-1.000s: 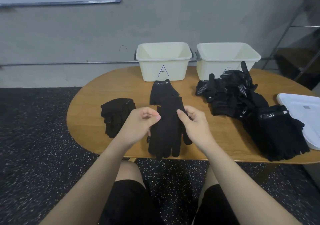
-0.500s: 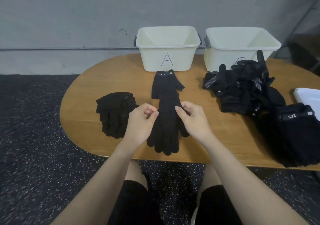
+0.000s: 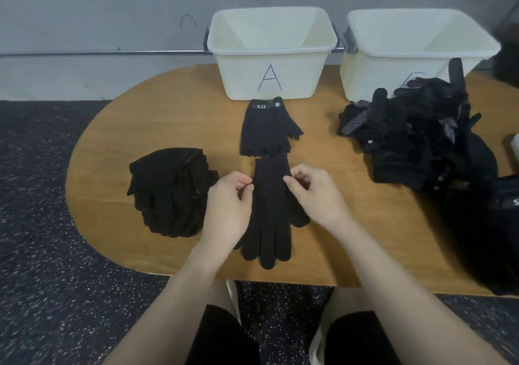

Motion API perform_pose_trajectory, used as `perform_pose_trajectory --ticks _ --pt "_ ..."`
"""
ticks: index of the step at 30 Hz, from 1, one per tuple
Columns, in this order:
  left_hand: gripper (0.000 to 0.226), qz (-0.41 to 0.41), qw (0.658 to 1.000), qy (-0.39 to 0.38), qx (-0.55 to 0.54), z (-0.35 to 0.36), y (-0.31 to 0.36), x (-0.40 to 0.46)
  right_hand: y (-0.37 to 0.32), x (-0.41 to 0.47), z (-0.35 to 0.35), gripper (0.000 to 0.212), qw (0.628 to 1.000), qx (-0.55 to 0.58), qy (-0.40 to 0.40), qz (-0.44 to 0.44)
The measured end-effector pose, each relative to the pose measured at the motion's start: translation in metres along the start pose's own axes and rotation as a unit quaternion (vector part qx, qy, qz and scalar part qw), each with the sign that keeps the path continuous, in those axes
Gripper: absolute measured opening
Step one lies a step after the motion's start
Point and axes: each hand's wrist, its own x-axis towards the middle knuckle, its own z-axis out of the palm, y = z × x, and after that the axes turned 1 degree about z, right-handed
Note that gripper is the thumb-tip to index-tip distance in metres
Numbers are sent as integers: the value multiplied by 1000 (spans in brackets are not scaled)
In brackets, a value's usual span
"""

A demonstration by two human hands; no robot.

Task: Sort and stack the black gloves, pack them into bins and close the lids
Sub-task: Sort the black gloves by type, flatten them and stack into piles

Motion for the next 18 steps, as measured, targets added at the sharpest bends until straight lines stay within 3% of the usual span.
perform_pose_trajectory --ticks 7,18 --pt "9 53 997 51 15 19 -7 -2 18 -2 11 11 980 -146 128 -45" --pt "14 59 995 68 45 26 -13 -4 23 1 18 19 963 -212 156 -56"
